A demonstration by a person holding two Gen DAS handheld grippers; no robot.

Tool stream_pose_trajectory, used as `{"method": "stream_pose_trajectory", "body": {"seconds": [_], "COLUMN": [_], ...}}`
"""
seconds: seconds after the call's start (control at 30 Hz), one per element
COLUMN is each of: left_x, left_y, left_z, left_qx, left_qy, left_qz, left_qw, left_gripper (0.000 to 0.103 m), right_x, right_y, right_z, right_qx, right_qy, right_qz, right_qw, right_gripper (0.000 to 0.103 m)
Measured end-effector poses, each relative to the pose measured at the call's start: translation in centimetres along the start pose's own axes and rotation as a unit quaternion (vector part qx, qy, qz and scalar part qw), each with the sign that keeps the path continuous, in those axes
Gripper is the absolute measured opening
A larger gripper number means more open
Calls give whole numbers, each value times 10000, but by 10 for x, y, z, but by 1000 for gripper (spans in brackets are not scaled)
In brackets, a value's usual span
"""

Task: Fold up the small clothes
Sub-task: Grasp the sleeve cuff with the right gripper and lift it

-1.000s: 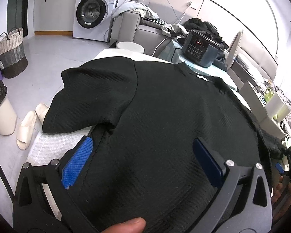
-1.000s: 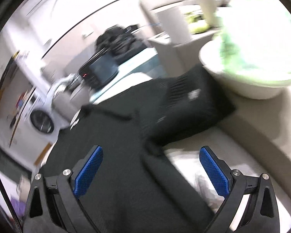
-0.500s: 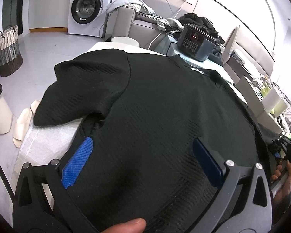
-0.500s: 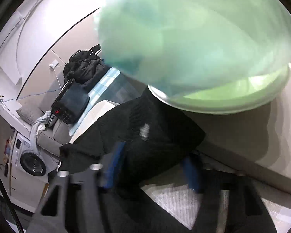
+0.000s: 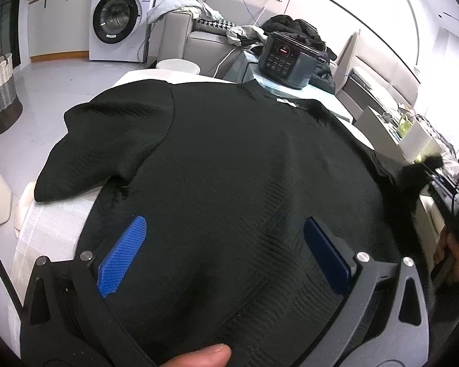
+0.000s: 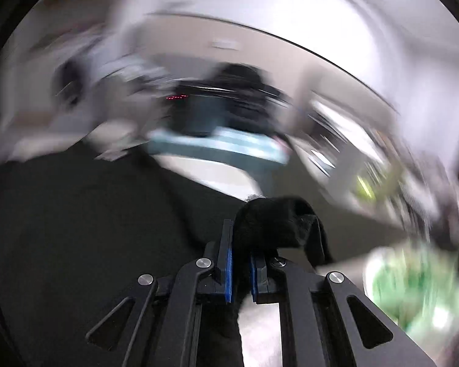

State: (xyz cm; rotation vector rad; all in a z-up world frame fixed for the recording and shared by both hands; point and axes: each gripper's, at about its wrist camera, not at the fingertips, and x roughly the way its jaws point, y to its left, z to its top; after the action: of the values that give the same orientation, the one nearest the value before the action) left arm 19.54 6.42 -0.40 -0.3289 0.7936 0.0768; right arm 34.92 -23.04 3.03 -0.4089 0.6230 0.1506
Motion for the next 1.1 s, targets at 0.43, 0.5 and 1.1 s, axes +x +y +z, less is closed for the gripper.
{"method": "stream_pose_trajectory", "body": {"seconds": [0.43, 0.5, 1.1], "left_x": [28, 36, 80], "left_y": [-57, -74, -153], "left_z": [13, 13, 10], "left_qx": [342, 386, 703], "left_qy": [319, 373, 710], "left_qz": [-618, -808, -1260], "left_qw": [9970, 9953, 9870], "left_gripper": [102, 102, 102], "right_x": [-8, -17, 24], "right_y": [-3, -5, -8], "right_z": [-52, -57, -55], "right_qx": [444, 631, 1906], "right_qy": [758, 738, 1168], "right_qz": [1304, 1609, 868], "right_qw": [9876, 9822, 9708], "right_gripper": [43, 46, 38]}}
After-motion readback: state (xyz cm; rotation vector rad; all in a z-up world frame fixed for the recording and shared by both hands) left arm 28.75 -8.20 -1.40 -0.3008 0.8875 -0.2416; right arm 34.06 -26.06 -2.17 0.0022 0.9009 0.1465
